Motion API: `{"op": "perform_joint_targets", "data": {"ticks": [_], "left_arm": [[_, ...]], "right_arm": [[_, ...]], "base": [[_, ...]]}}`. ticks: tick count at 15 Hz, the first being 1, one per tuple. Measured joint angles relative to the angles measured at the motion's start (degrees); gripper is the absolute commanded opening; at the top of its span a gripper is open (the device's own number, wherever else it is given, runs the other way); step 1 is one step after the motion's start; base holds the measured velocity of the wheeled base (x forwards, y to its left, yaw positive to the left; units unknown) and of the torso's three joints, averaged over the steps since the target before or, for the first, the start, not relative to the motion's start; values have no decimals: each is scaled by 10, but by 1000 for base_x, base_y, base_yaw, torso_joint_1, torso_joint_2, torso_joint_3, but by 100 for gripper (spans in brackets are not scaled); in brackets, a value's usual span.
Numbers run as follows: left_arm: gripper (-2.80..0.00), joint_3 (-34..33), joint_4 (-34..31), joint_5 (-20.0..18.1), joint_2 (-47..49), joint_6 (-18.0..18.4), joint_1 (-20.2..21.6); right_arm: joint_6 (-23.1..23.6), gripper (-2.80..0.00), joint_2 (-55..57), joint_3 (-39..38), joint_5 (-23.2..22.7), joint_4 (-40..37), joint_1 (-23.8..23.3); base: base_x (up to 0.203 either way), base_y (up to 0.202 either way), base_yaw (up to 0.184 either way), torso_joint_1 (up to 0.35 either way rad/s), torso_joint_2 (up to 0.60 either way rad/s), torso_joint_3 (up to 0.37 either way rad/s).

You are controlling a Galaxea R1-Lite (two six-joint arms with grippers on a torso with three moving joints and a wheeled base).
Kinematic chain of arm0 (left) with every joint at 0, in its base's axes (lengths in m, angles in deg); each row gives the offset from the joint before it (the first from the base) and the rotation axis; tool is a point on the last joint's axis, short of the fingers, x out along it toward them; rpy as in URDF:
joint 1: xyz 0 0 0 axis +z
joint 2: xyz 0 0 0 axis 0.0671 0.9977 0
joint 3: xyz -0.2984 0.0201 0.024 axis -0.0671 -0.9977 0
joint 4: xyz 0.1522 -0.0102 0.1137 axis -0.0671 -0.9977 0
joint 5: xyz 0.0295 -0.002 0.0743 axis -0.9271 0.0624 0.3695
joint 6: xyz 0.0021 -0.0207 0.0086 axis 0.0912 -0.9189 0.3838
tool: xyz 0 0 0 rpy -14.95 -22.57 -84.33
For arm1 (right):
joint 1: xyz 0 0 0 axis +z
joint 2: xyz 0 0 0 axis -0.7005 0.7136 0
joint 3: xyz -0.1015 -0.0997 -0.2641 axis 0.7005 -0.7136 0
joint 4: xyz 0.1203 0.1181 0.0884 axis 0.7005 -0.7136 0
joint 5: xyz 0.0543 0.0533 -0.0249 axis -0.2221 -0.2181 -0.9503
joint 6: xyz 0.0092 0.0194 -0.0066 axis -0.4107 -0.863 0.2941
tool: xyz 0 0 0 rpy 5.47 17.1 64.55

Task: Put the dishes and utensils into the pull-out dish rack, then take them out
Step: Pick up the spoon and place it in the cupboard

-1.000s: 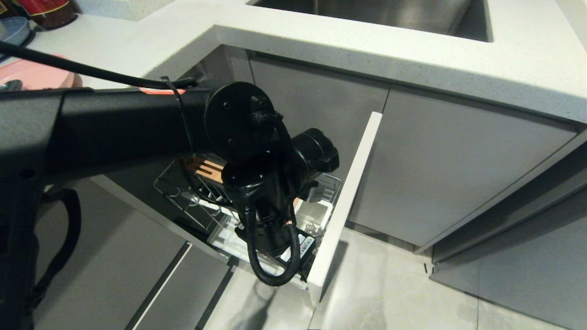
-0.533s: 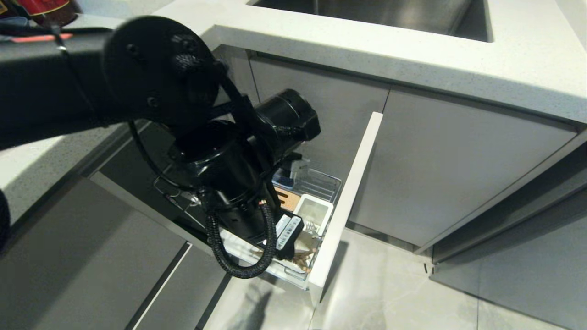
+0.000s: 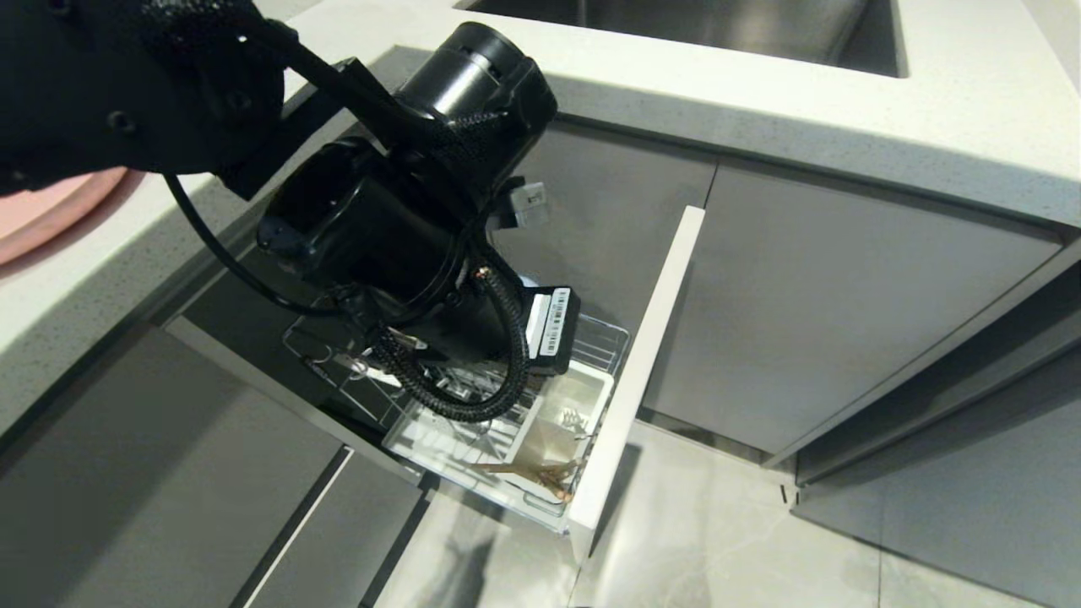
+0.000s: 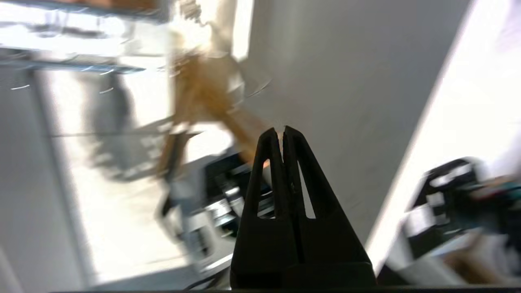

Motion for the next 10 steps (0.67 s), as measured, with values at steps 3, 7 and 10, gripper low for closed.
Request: {"op": "perform_joint_targets", "data": {"ticks": [3,7,10], "left_arm": [[-280,0,46,-15,12,-46,-5],[-280,0,81,-63,21,-94,-6],[-280,0,80,-110,24,-97,-9]], "right_arm": [[0,-280,0,0,0,0,0],[0,-280,0,0,0,0,0],[0,-280,0,0,0,0,0]], "base": [[0,0,0,0,0,0],[0,0,0,0,0,0],[0,0,0,0,0,0]]}}
